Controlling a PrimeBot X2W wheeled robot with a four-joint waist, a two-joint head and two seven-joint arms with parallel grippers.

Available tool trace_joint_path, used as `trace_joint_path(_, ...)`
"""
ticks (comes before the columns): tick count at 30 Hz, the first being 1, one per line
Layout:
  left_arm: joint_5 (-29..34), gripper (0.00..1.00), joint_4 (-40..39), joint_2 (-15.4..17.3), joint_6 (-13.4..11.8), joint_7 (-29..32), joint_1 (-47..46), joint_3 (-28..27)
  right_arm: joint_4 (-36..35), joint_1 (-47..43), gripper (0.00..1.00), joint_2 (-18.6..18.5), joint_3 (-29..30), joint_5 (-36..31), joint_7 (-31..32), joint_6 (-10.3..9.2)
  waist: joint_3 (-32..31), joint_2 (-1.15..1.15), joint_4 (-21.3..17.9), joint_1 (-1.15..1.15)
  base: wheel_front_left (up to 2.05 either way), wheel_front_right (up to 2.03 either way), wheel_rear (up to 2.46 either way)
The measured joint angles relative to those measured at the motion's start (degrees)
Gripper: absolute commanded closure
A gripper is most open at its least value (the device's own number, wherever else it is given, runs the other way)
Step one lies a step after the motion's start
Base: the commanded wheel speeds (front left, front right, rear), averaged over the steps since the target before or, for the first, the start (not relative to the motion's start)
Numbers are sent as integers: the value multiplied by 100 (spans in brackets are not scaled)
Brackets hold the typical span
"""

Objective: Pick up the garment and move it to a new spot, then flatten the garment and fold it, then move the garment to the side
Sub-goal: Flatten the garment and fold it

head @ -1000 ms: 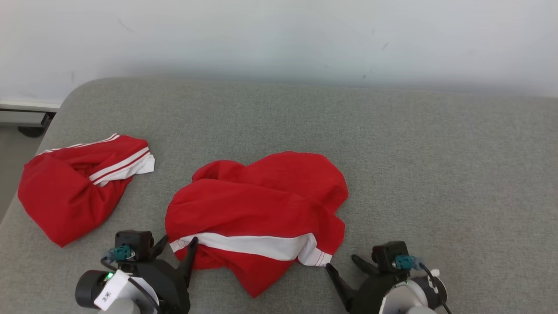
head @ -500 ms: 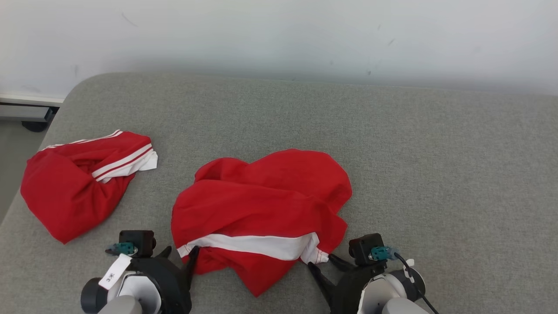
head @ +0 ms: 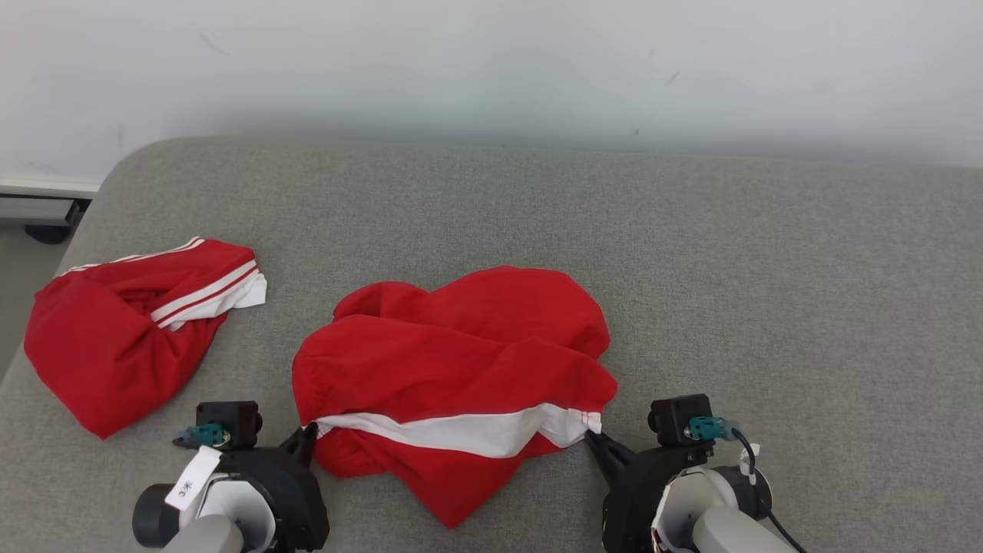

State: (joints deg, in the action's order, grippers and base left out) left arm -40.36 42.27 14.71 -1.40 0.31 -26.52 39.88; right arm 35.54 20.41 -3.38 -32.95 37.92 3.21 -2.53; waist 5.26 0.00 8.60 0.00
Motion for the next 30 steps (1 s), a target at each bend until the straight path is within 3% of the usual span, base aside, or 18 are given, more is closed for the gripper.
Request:
trace_joint_path(7, 15, 100, -205, 86, 52, -208, -9, -18, 24, 31, 100, -219, 261, 93, -171, 107, -110, 0, -59, -1, 0, 0, 0)
trace_joint_path(12, -102, 100, -625, 148, 398, -191, 9, -19, -20, 342, 100, -488, 309, 142, -3, 330, -147, 0, -173, -1, 0, 0, 0)
trace_joint_path(16, -445, 100, -1013, 164, 788, 143, -114, -20, -3, 797, 100, -761, 254, 196, 582, 595, -118, 0, -283, -1, 0, 0, 0)
trace_joint_path(20, -803, 100, -1203, 325, 856, 866, -759, -5, 176, 1671, 100, -818, 69, 336, 1586, 754, -21, 0, -417, -1, 0, 0, 0)
trace_joint_path(23, -949, 100, -1193, 538, 898, 1639, -1373, 56, 520, 2535, 100, -698, 149, 609, 2498, 728, 111, 0, -528, 0, 0, 0, 0)
trace_joint_path(26, -1361, 100, -1139, 594, 896, 2221, -2100, -166, 719, 3618, 100, -608, 347, 647, 2966, 472, 284, 1, -647, 0, 0, 0, 0)
trace_joint_path(28, -1414, 100, -1129, 577, 893, 2225, -2856, -438, 679, 4526, 100, -582, 569, 609, 2815, 372, 420, 1, -724, 1, 0, 0, 0)
trace_joint_path(30, -944, 100, -1220, 686, 893, 1823, -3846, -627, 495, 5475, 100, -608, 777, 332, 2230, 363, 567, 1, -795, 2, 0, 0, 0)
